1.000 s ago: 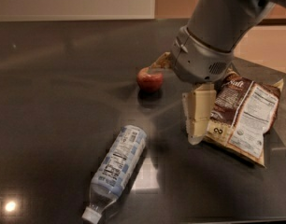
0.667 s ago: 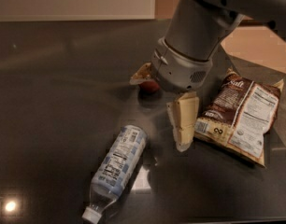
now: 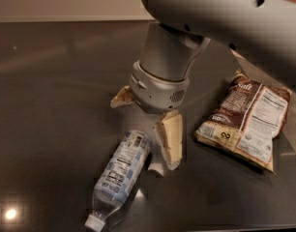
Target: Pick blue plastic bottle
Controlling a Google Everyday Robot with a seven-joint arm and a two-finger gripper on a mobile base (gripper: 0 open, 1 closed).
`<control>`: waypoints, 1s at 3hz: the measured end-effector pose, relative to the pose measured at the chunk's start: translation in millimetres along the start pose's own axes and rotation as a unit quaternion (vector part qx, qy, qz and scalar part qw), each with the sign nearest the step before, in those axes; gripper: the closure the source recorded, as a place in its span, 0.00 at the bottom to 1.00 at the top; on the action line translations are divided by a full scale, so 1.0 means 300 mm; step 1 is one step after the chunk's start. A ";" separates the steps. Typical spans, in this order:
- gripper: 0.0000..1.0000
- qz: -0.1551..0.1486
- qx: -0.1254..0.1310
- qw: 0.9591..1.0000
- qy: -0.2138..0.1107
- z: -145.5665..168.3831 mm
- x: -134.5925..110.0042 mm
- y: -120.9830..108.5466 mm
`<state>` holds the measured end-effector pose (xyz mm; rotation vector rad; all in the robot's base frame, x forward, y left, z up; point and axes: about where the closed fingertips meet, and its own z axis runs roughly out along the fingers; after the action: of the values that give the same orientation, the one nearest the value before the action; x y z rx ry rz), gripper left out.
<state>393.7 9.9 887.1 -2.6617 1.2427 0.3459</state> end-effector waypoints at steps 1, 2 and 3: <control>0.00 -0.033 -0.002 0.999 0.015 0.051 -0.030 0.007; 0.00 -0.069 -0.003 0.997 0.029 0.104 -0.053 0.025; 0.00 -0.098 -0.015 0.995 0.030 0.144 -0.073 0.039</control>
Offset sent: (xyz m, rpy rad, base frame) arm -0.0323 0.0190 -0.0463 -0.0503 -0.0936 0.2197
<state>365.4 29.6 851.3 -2.8082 0.9875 0.2581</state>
